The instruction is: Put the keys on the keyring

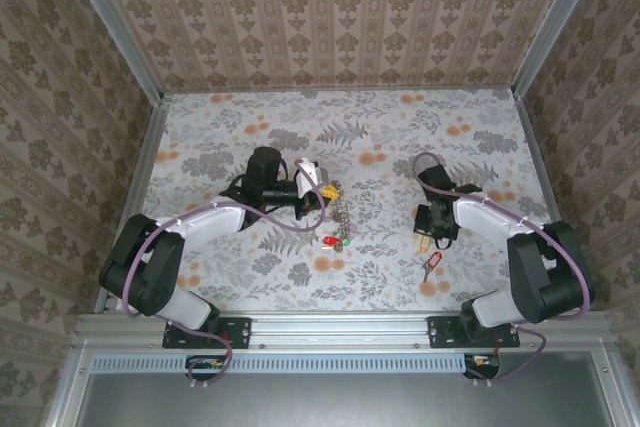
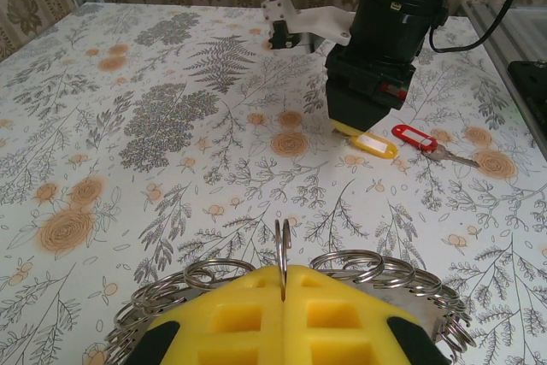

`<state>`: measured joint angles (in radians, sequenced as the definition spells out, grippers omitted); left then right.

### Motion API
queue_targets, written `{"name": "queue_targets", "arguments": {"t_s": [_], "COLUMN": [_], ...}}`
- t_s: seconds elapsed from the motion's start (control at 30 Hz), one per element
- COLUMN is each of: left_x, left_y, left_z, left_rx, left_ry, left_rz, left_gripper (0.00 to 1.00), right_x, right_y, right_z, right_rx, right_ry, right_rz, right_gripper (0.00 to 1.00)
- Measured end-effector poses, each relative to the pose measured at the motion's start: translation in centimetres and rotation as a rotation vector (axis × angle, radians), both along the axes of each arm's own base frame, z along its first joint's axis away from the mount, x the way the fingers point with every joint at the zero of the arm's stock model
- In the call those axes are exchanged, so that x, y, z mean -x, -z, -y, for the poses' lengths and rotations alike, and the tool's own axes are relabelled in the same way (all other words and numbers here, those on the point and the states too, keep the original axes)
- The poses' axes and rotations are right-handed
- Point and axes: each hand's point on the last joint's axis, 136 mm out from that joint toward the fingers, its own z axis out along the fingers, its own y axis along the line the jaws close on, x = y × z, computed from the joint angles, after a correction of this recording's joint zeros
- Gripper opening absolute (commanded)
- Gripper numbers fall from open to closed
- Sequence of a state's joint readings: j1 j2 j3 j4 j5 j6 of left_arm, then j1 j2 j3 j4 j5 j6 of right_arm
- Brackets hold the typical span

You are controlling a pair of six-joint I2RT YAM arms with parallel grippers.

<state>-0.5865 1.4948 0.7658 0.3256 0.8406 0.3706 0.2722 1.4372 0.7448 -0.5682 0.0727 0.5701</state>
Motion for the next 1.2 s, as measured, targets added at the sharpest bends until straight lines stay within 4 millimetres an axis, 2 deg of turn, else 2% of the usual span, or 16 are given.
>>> {"name": "queue_targets", "arguments": {"t_s": [0.1, 0.23, 0.4, 0.67, 0.77, 1.2], "left_x": [0.0, -0.2, -0.2, -0.1, -0.1, -0.1], "left_y": [0.0, 0.0, 0.1, 0.2, 0.2, 0.2], "left_z": [0.0, -0.2, -0.2, -0.2, -0.2, -0.2], "left_rx": [0.0, -0.001, -0.004, -0.006, -0.006, -0.008], "left_ry": [-0.002, -0.006, -0.007, -0.006, -0.006, -0.006], "left_rz": [0.0, -0.002, -0.006, -0.01, -0.01, -0.013], "left_gripper": [0.0, 0.0, 0.0, 0.0, 0.0, 0.0], "right_x": [-0.9, -1.2, -1.1, -1.2, -1.1, -0.6], "right_y": [-0.3, 0.3, 0.4, 0.2, 0.2, 0.3], "right_z": [-1.5, -2.4, -2.5, -2.5, -2.5, -2.3], "right_rx": [0.008, 0.022, 0.031, 0.031, 0.032, 0.037], "right_ry": [-0.078, -0.138, -0.171, -0.174, -0.174, -0.173], "right_rz": [0.001, -0.021, -0.027, -0.028, -0.031, -0.052], "right_gripper": [0.08, 0.11, 0.15, 0.15, 0.12, 0.15]}}
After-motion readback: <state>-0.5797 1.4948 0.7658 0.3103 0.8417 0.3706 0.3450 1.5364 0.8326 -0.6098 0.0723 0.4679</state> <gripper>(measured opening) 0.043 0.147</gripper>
